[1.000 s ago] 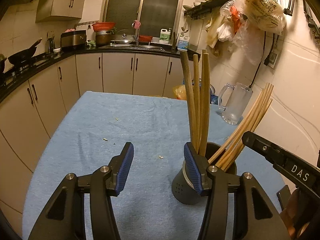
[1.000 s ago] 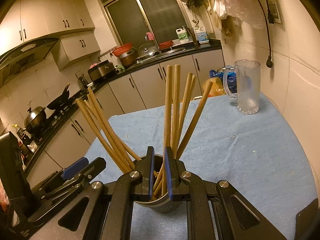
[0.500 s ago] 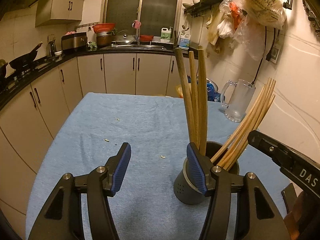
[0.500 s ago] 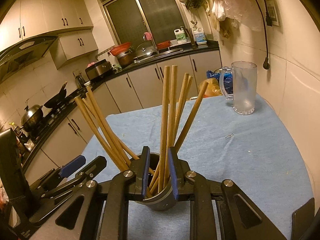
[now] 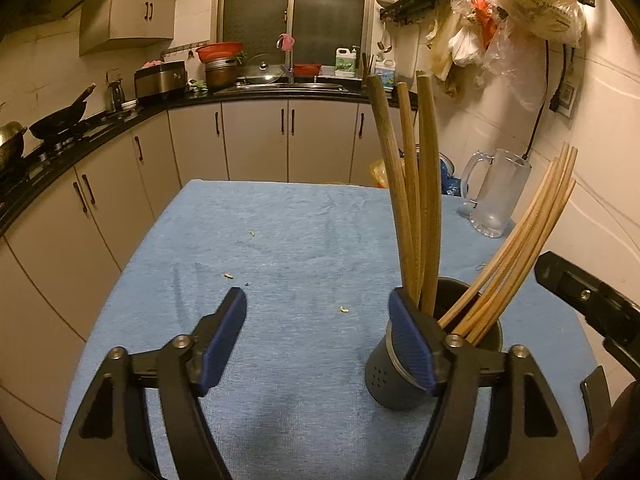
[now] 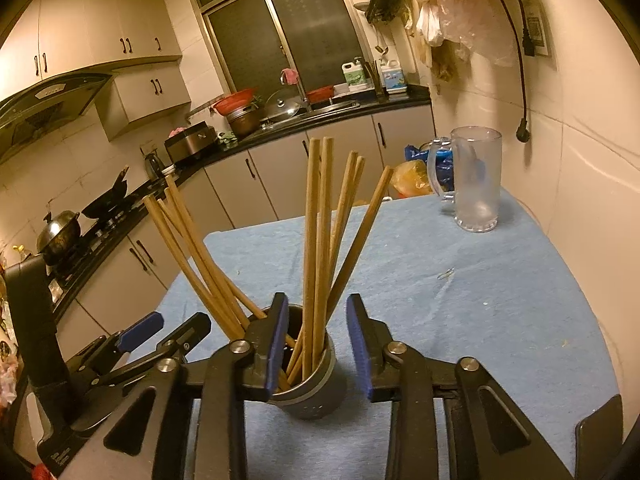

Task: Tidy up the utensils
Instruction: 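Pull both open tools back up and away from the black cup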

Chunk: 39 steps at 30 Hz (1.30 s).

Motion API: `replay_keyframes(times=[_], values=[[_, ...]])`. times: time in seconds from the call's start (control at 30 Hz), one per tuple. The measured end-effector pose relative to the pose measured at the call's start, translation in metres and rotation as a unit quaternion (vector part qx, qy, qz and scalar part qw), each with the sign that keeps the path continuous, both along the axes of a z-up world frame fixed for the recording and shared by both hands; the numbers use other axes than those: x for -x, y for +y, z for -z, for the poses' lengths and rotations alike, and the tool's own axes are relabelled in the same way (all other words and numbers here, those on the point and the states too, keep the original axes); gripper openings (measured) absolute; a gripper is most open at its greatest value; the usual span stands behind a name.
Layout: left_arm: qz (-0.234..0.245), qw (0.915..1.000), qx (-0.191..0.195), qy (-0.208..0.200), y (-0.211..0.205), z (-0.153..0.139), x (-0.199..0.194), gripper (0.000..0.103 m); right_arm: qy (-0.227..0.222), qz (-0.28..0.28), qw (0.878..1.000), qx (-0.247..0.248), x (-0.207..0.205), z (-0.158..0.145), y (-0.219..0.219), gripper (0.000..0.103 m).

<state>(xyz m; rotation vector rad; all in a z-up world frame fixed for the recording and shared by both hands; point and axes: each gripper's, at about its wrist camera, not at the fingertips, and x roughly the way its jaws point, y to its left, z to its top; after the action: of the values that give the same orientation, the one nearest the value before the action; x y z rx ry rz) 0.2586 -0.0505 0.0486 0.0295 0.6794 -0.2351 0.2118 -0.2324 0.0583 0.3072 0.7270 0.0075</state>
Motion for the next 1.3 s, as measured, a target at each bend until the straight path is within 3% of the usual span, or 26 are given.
replay_keyframes(times=[0.17,0.47,0.83,1.3], values=[[-0.003,0.9999,-0.012,-0.01,-0.003,-0.002,0.003,0.083,-0.005,0.007,1.0,0.01,0.002,-0.002,-0.002,0.055],[-0.02,0.9994,-0.022,-0.017,-0.001,-0.004,0.004,0.088,-0.005,0.023,1.0,0.013,0.004,-0.004,-0.009,0.068],[-0.046,0.9974,-0.043,-0.037,0.005,-0.01,0.012,0.094,-0.006,0.048,0.999,0.022,0.011,-0.009,-0.013,0.091],[-0.048,0.9948,-0.062,-0.064,0.006,-0.015,0.035,0.099,0.0,0.065,0.998,0.021,0.022,-0.012,-0.016,0.093]])
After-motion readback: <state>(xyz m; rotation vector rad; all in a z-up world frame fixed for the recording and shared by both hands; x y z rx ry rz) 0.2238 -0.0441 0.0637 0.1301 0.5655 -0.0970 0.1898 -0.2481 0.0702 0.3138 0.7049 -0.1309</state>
